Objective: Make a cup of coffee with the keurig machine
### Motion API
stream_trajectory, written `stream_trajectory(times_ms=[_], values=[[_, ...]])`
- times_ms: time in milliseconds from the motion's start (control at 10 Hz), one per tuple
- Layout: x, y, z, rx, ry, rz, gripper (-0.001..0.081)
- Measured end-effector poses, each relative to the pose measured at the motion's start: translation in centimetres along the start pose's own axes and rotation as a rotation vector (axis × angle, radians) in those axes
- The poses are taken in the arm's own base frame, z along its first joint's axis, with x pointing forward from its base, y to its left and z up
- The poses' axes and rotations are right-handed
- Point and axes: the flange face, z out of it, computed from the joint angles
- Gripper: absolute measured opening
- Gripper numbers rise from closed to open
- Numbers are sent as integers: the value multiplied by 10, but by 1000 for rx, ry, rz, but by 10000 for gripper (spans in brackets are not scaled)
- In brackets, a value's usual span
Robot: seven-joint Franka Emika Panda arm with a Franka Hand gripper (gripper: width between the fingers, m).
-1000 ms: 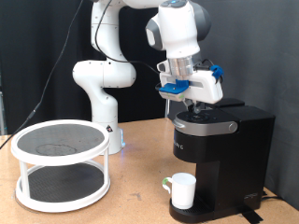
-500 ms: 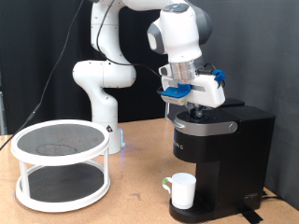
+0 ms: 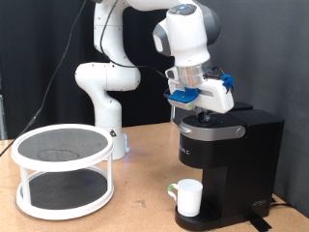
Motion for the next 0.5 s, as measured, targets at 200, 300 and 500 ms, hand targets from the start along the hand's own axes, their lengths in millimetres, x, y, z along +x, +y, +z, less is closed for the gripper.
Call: stream_trajectory(times_ms=[200,300,500], values=[[1,-8,1,-60,-4,38,0],[1,-12,0,-89,-4,65,0],[1,-20,1,-146,-1,107,0]])
